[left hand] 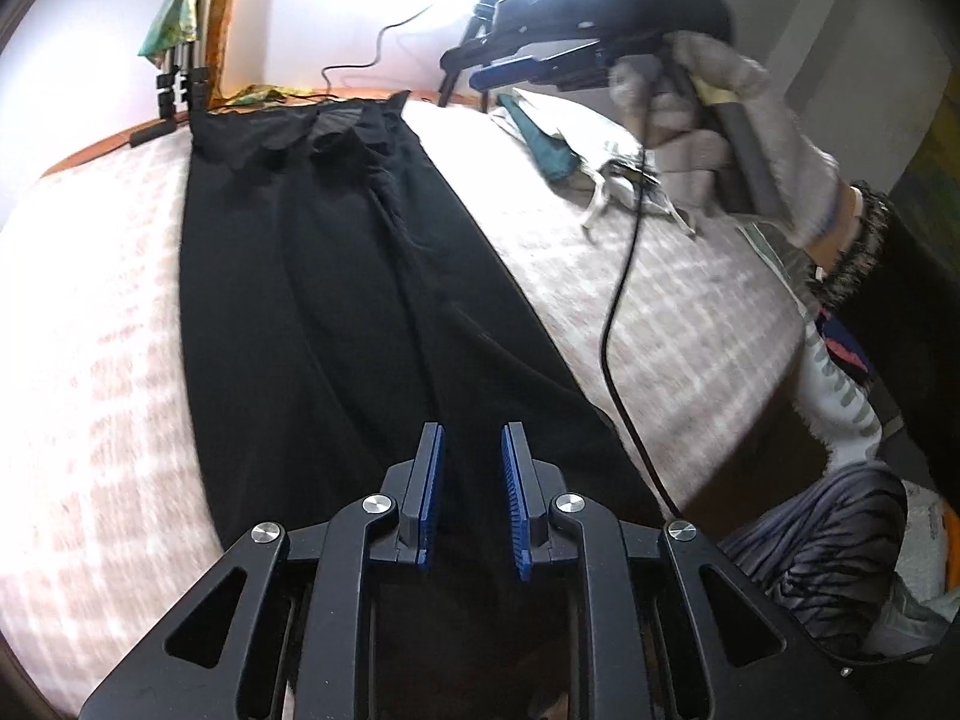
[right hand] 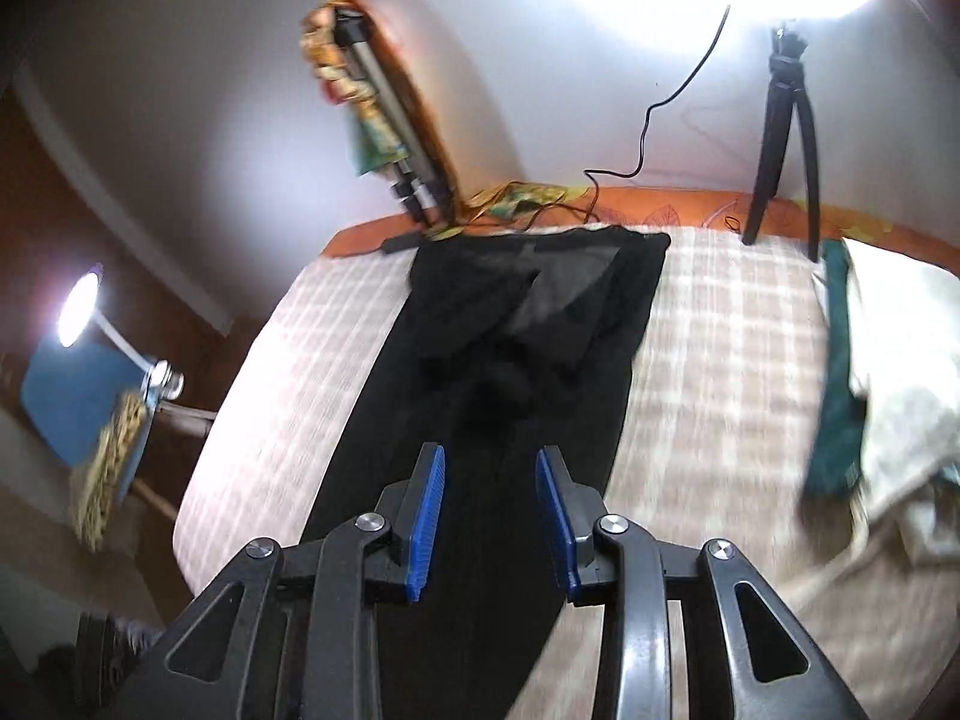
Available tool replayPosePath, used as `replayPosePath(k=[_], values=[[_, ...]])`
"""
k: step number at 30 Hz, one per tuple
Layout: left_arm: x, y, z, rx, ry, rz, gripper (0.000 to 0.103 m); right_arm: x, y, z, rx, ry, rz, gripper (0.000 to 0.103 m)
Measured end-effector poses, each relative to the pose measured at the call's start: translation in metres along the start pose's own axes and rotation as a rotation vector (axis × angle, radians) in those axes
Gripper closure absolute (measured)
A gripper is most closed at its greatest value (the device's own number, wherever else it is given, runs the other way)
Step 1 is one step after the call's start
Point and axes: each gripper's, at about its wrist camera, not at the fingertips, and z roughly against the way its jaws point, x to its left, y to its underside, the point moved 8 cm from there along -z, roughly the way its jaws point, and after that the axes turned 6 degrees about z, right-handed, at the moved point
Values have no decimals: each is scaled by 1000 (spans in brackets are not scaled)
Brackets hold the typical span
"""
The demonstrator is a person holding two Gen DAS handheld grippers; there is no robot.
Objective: Fold small clothes
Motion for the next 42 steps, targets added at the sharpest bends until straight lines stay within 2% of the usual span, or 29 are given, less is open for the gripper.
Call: replayPosePath(k=[3,7,13,17,20,24,27,30,36,42], values=[[16,-8,0,-10,7,61,83,-15,-20,-28,19,-2,-32,69],[28,-10,-6,24,41,151,83,-37,-43,-67,50,-2,-92,70],[28,-13,-7,39,69,166,83,-64,-59,-114,95,64,-135,70],[25,-18,-3,31,94,174,83,-72,-55,-131,139,65,-154,70],[24,-21,1,22,103,173,83,-69,-49,-135,175,68,-135,74],[25,-22,4,12,106,174,83,-58,-48,-134,198,27,-111,96],[26,-21,5,6,104,176,83,-52,-50,-135,200,72,-61,103],[29,-21,7,-3,104,182,83,-45,-58,-132,174,76,-41,103],[29,-23,10,-13,106,192,83,-24,-93,-125,88,21,-27,103],[29,-24,11,-17,103,196,83,2,-107,-156,103,-3,24,103]])
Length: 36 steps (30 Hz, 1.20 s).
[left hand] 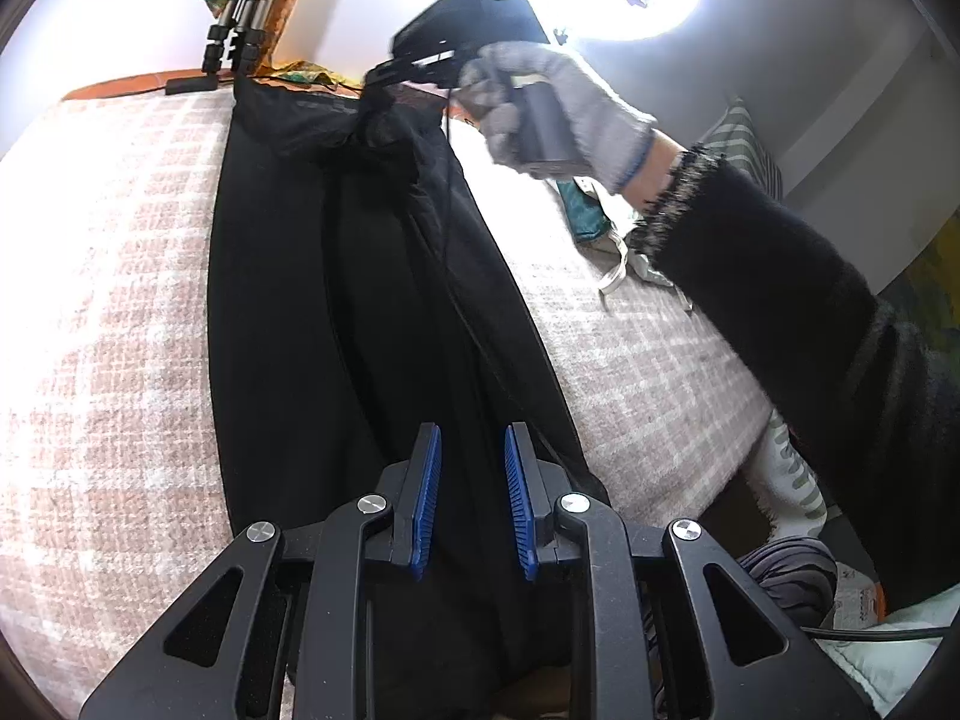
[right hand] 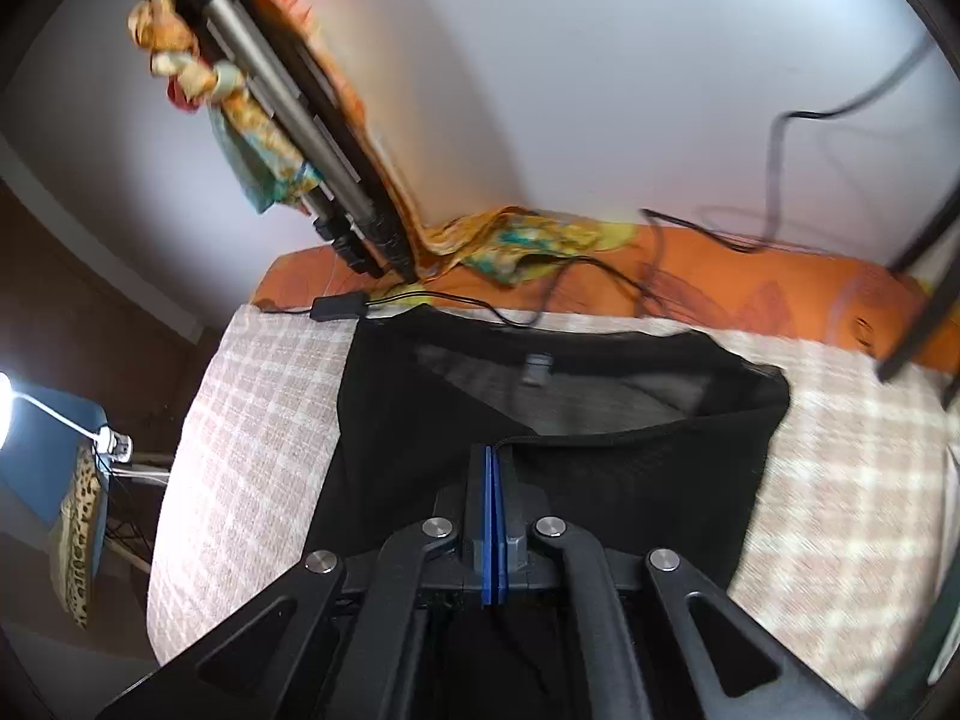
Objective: Fold small clothes
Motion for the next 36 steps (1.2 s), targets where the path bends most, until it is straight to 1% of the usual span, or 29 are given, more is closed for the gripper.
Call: replayPosePath(k=[2,4,5,6,7,8,11,12,13,15,18,20,22,23,24,27,29,31,32,33,35,36], values=[[1,0,0,-1,-2,5,83,6,0,-14,16,-2,12,103],[2,-1,0,-2,-7,8,83,11,2,-28,43,-28,29,103],[3,-1,1,-4,-10,9,83,12,3,-29,51,-21,36,99],[3,-2,2,-8,-12,11,83,12,3,-26,52,-19,34,88],[4,-4,4,-14,-13,13,83,13,2,-18,40,-45,25,79],[5,-4,5,-20,-16,12,83,13,-3,-2,-9,-87,9,67],[6,-6,10,-37,-28,1,83,-2,-10,60,-156,-116,-35,67],[6,-6,11,-41,-32,-2,83,-8,-9,73,-177,-108,-43,67],[6,-5,11,-43,-36,-4,83,-17,-4,90,-196,-80,-56,66],[7,-5,13,-49,-45,-9,83,-31,7,112,-214,-55,-76,66],[10,-5,14,-57,-74,-30,83,-49,31,131,-214,1,-109,66],[15,-6,18,-71,-98,-39,82,-52,53,142,-206,9,-119,66],[22,-5,21,-73,-128,-44,73,-52,76,152,-202,22,-120,66],[26,-2,23,-70,-128,-39,66,-49,94,159,-194,22,-116,66],[30,0,25,-70,-130,-36,65,-46,108,164,-189,21,-116,66],[47,13,31,-69,-177,-25,65,-32,163,178,-153,12,-120,66],[59,24,33,-48,-190,-2,65,-17,205,186,-122,4,-116,66],[69,39,34,-12,-180,39,65,-2,239,189,-94,-10,-107,66],[73,48,34,3,-174,57,65,10,263,188,-67,-26,-95,66],[76,58,36,21,-166,73,65,19,280,187,-46,-32,-85,66],[76,76,37,55,-146,93,65,39,320,179,14,-50,-60,66],[74,82,37,65,-139,96,65,46,334,176,36,-58,-51,66]])
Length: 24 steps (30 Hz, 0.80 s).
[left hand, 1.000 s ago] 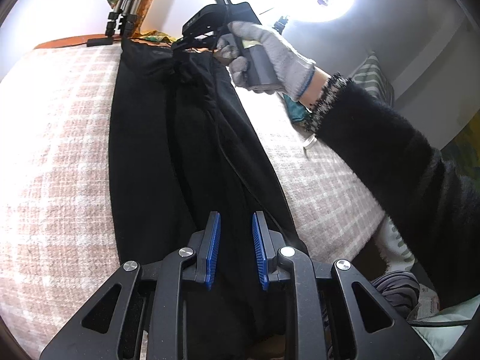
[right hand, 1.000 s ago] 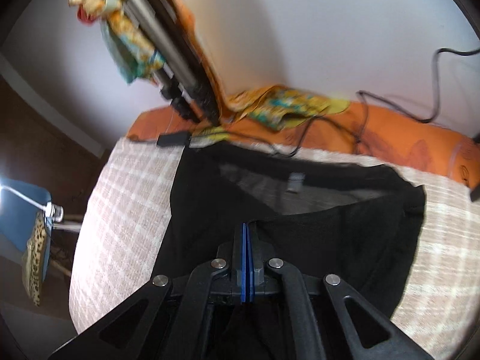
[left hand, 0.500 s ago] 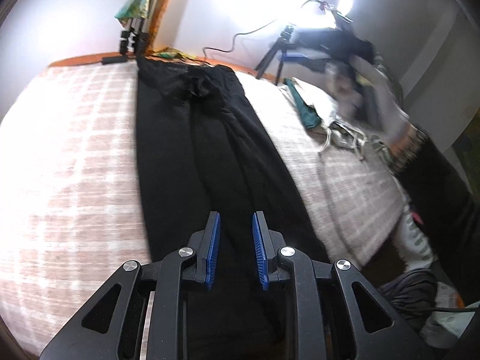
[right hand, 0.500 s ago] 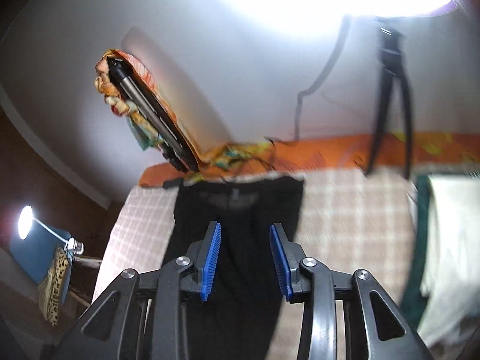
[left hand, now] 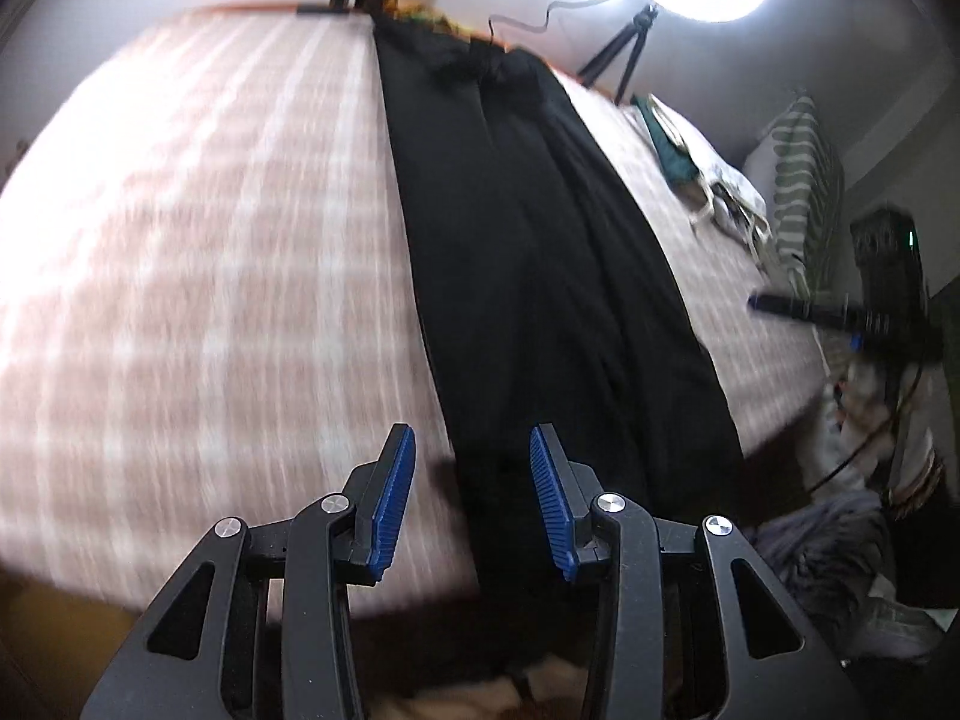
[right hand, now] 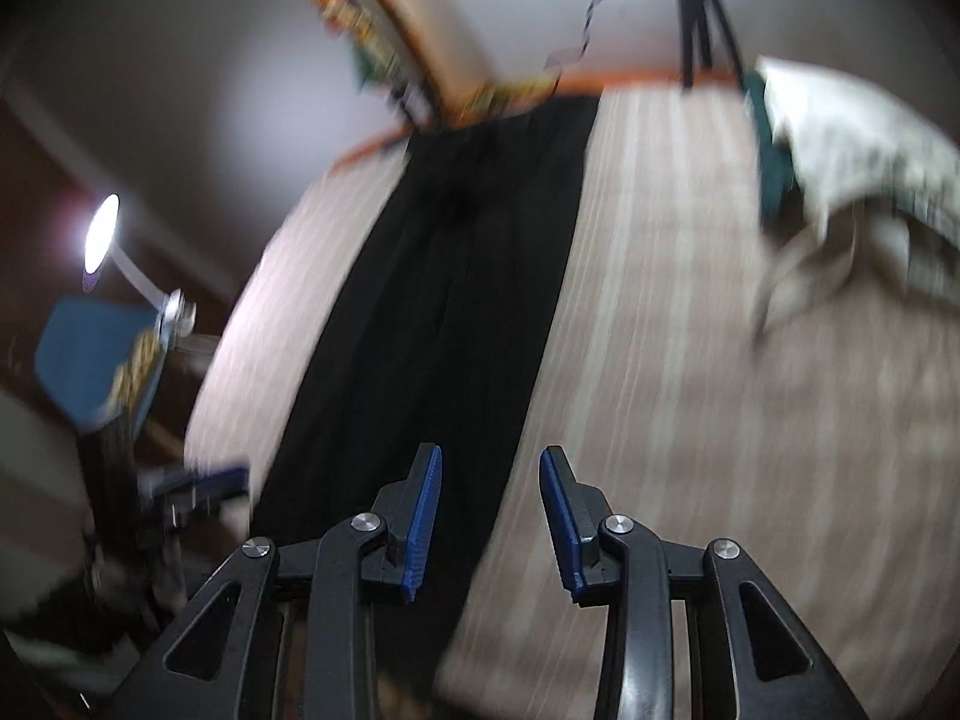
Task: Fold small clothes
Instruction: 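Grasp the hem end of the strip with both tools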
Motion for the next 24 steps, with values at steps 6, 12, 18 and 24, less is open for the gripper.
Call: replayPosePath(k=[6,12,18,24], values=[[-11,31,-3,55,29,19,65,32,61,-24,125,-4,92,67],[-20,36,-4,47,32,-6,68,31,77,-37,169,-7,83,68],[-21,34,-4,37,38,-13,69,28,70,-36,157,-2,92,71],[-19,39,-3,39,56,-8,77,32,73,-37,151,14,98,72]])
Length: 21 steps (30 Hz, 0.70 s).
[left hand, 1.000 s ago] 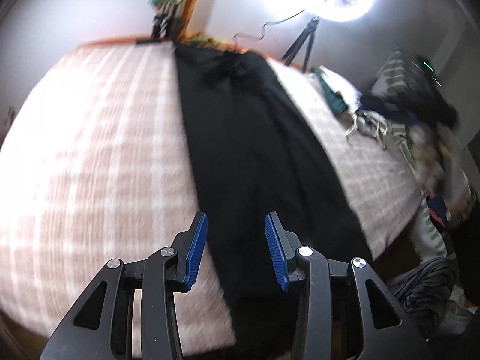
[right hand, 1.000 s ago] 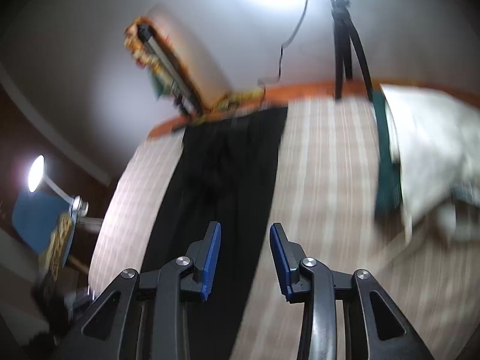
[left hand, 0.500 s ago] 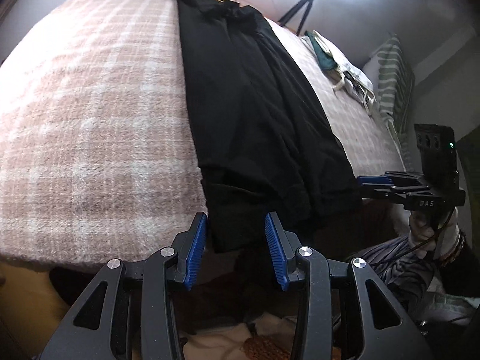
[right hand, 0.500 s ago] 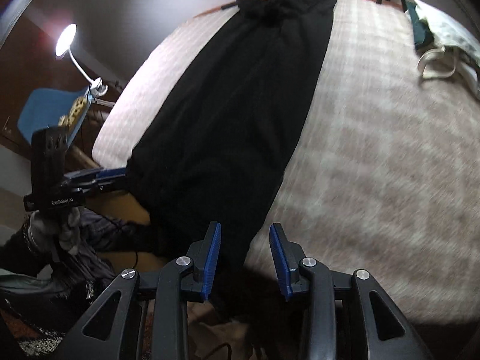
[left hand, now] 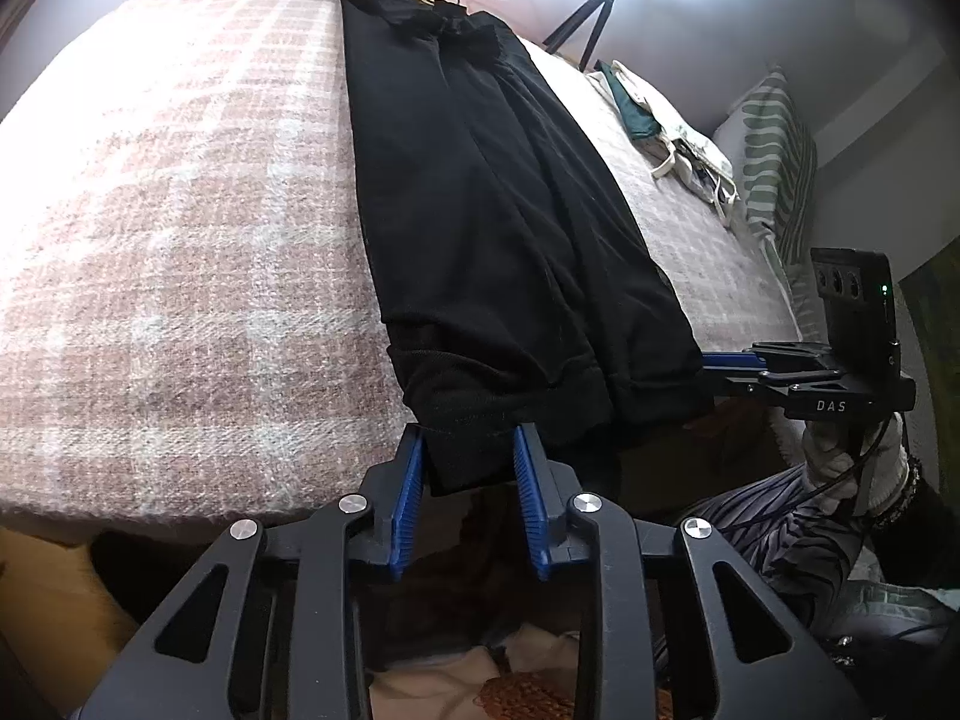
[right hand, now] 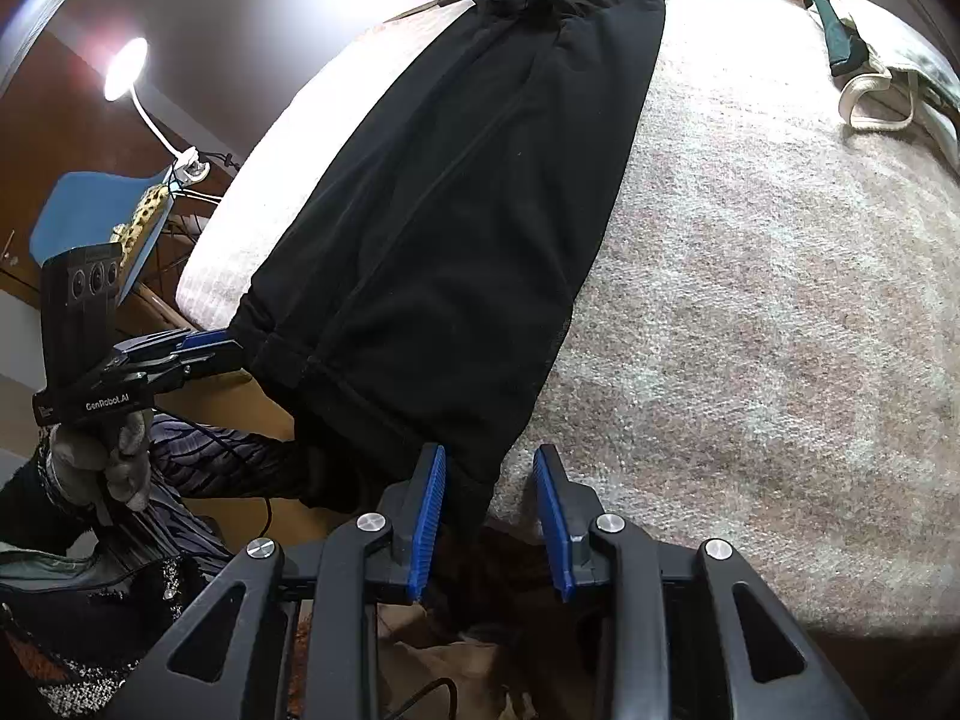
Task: Fold small clothes
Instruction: 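Grasp the hem end of the strip with both tools, then lift the hem with both tools and fold it toward the collar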
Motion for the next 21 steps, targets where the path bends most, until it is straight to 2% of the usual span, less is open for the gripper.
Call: replayPosePath(k=[1,2,5,11,12,15,21], values=[[0,0,0,-3,0,-2,80,0,0,1,-5,7,6,71],[0,0,0,-7,2,-5,88,-1,-1,3,-8,10,8,72],[-1,-3,2,-24,10,-10,96,2,-1,-2,1,-6,-8,77],[2,-4,7,-30,16,-11,98,9,-1,-6,4,-5,12,78],[3,-3,8,-28,17,-7,98,9,0,-6,3,1,16,85],[5,-2,10,-30,11,-9,98,11,0,-9,4,15,22,96],[1,-2,15,-47,11,-24,99,12,0,-9,9,-28,11,101]])
